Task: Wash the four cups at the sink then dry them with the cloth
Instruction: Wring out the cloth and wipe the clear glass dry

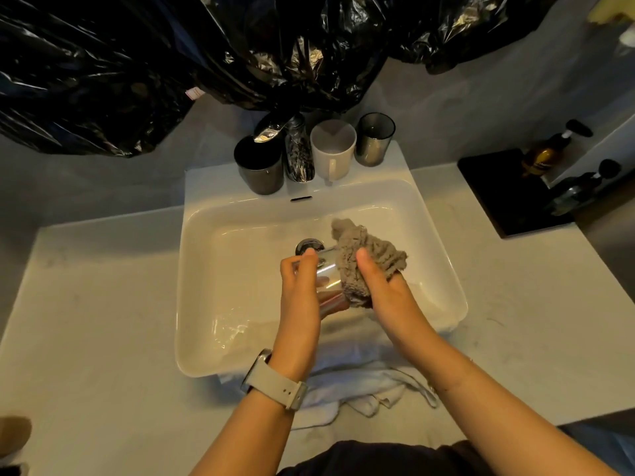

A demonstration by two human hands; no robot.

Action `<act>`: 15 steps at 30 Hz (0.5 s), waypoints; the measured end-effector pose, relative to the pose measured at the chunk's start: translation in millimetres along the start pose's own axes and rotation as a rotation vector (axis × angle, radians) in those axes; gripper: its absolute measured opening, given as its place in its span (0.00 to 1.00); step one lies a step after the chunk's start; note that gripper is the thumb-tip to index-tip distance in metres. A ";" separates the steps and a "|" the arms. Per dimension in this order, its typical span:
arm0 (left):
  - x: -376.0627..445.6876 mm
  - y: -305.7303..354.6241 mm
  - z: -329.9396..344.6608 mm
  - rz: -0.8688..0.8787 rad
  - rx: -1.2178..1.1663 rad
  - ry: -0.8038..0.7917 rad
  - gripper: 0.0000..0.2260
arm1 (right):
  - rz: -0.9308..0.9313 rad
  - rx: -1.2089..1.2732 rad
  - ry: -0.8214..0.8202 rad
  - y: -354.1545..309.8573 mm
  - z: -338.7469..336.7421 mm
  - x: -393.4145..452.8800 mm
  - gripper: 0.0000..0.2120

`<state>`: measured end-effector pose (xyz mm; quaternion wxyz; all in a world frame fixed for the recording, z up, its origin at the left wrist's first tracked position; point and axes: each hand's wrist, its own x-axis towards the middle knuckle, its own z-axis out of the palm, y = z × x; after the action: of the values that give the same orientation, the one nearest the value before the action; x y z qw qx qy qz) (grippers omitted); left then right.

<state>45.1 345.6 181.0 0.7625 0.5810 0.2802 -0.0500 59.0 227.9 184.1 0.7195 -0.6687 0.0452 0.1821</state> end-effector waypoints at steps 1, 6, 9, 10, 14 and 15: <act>-2.3 0.6 0.3 -0.028 -0.029 -0.004 0.14 | -0.007 -0.008 -0.014 0.3 -2.3 1.9 0.15; -2.6 -13.8 -2.3 0.223 0.233 0.021 0.13 | 0.054 0.139 0.085 4.9 5.9 6.7 0.09; -6.0 -20.7 -6.9 0.585 0.691 0.039 0.18 | 0.416 0.351 0.041 0.0 2.0 17.5 0.11; -5.1 -22.1 -8.7 0.669 0.793 0.019 0.20 | 0.506 0.404 -0.013 -1.6 -0.7 18.1 0.11; 1.2 -22.2 -13.5 0.619 0.602 0.012 0.16 | 0.316 0.241 0.053 7.1 5.7 15.5 0.15; 2.2 -17.3 -10.8 0.493 0.438 0.012 0.13 | 0.178 0.208 0.124 8.6 11.1 10.1 0.12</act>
<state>36.0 350.4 163.3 0.6070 0.7817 0.1180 0.0805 63.7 241.1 174.0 0.7618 -0.5937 0.1673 0.1979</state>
